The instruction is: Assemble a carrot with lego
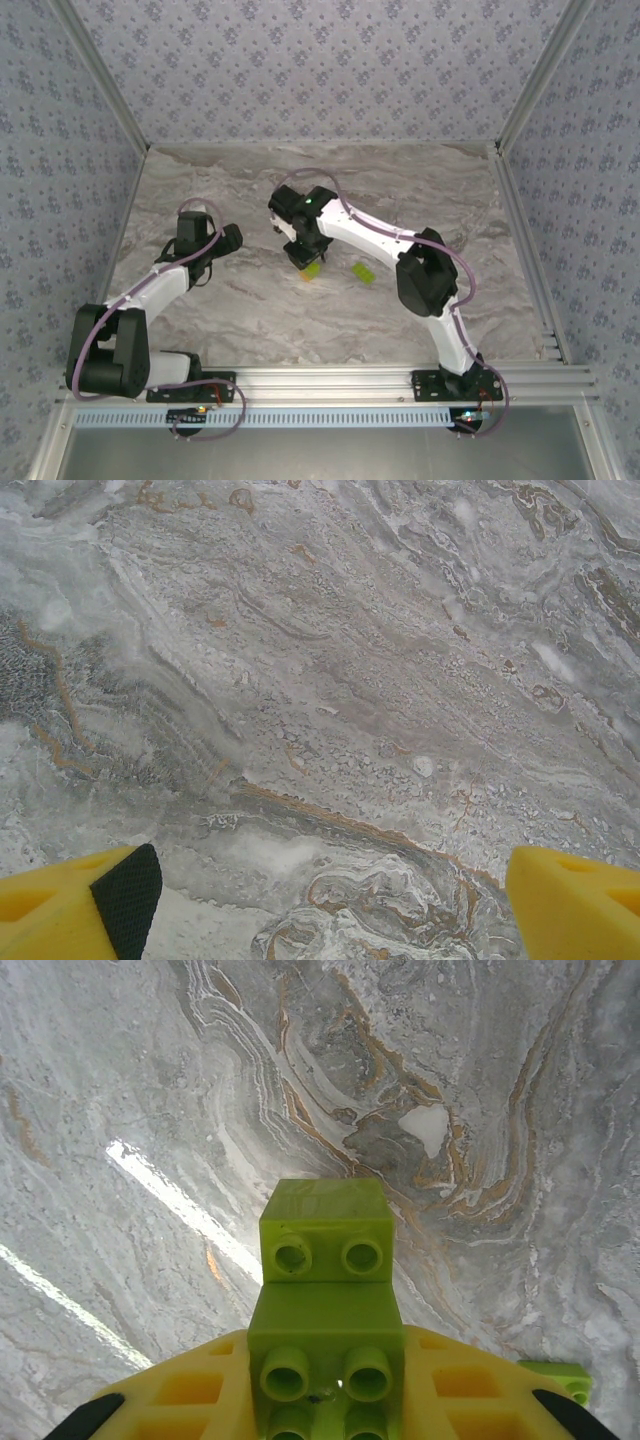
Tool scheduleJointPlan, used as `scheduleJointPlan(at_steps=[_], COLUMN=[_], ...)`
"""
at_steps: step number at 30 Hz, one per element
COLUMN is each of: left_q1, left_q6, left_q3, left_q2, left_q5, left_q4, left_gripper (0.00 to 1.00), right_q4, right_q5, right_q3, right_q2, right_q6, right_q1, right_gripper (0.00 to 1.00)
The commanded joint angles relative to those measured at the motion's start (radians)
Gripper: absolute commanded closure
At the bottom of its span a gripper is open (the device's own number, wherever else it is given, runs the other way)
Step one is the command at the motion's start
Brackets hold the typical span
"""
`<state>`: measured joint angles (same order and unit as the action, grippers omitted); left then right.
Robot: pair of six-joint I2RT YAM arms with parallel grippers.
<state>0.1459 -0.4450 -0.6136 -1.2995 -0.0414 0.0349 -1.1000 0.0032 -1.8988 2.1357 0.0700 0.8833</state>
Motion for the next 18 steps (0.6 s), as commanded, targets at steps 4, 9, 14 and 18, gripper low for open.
scheduleJointPlan(at_steps=[4, 9, 14, 18], left_q1=[-0.003, -0.003, -0.003, -0.003], left_q6=[0.017, 0.017, 0.017, 0.016], left_q3=[-0.006, -0.006, -0.007, -0.006], left_q2=[0.008, 0.007, 0.005, 0.005], left_q5=[-0.003, -0.002, 0.000, 0.000], left_q4=[0.019, 0.020, 0.022, 0.022], left_gripper=[0.09, 0.09, 0.09, 0.09], right_q4=[-0.087, -0.015, 0.009, -0.037], right_q5=[0.010, -0.050, -0.084, -0.077], right_q3=[0.165, 0.249, 0.266, 0.191], right_q2=[0.165, 0.169, 0.166, 0.131], right_q6=[-0.005, 0.015, 0.012, -0.006], right_q1=[0.023, 0.031, 0.024, 0.007], right_gripper=[0.72, 0.72, 0.72, 0.72])
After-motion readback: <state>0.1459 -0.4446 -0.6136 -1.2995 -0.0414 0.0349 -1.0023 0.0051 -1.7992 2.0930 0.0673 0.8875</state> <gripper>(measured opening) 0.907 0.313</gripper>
